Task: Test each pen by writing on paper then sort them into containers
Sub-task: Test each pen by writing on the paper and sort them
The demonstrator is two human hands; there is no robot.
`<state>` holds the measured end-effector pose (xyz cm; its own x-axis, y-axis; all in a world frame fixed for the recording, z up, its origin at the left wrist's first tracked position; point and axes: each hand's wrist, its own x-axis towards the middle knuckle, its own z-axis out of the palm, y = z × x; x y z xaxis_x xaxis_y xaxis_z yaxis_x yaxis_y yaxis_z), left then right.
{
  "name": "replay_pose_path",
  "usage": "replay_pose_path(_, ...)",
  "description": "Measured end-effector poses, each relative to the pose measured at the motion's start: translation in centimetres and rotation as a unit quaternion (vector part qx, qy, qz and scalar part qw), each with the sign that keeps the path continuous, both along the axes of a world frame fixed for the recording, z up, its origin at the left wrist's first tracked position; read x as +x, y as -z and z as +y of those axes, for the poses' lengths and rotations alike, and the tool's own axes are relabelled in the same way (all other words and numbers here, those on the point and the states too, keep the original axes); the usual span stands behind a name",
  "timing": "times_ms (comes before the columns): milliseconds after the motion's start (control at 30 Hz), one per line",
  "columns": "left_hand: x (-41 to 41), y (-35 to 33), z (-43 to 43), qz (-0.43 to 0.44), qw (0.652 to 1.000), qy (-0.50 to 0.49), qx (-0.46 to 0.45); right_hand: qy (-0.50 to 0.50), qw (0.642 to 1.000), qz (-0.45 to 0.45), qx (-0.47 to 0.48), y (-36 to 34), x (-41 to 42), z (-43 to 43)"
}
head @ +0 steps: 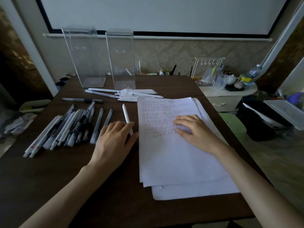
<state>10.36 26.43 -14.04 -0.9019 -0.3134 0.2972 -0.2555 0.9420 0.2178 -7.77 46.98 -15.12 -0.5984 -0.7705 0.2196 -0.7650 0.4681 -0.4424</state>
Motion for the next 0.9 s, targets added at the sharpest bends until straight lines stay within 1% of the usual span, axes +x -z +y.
replay_pose_path(100, 1.3, 0.6, -0.7, -0.020, 0.999, -0.026, -0.034, 0.007, 1.000, 0.008, -0.003, 0.0, 0.0, -0.2)
replay_pose_path(167, 1.2, 0.4, -0.5, -0.009, 0.999, -0.029, -0.018, 0.025, 1.000, 0.011, -0.013, -0.1, 0.2, -0.7)
replay_pose_path(200, 1.0, 0.1, -0.4, -0.001, 1.000, -0.014, 0.005, 0.036, 0.999, 0.011, -0.020, -0.2, 0.3, -1.2)
replay_pose_path(267, 0.6, -0.2, -0.1, 0.004, 0.997, 0.059, 0.046, 0.047, 0.999, 0.020, -0.018, -0.7, 0.4, -2.8)
replay_pose_path(333, 0.4, 0.1, 0.1, -0.022, 0.990, 0.135, 0.029, 0.030, 0.999, 0.023, -0.011, -1.6, 0.3, -5.3)
replay_pose_path(367, 0.4, 0.3, 0.1, -0.037, 0.987, 0.153, 0.017, 0.011, 1.000, 0.017, -0.014, -2.2, 0.2, -6.7)
replay_pose_path(467, 0.4, 0.5, -0.2, -0.049, 0.985, 0.160, 0.043, -0.039, 0.999, -0.006, -0.029, -3.5, -0.3, -11.6)
replay_pose_path(600, 0.4, 0.5, -0.5, -0.035, 0.982, 0.173, 0.073, -0.034, 0.999, -0.009, 0.002, -3.3, -1.6, -16.7)
replay_pose_path(667, 0.4, 0.6, -0.6, -0.030, 0.980, 0.179, 0.079, -0.022, 0.999, 0.024, 0.027, -2.5, -2.3, -18.1)
replay_pose_path(800, 0.2, 0.8, -0.7, -0.012, 0.979, 0.182, 0.087, 0.018, 0.986, 0.131, 0.103, -1.7, -2.7, -19.9)
replay_pose_path(867, 0.2, 0.8, -0.7, -0.006, 0.979, 0.182, 0.089, 0.011, 0.985, 0.148, 0.093, -1.9, -2.5, -20.5)
replay_pose_path(900, 0.2, 0.9, -0.7, -0.006, 0.979, 0.183, 0.089, -0.002, 0.988, 0.138, 0.063, -2.1, -2.2, -20.7)
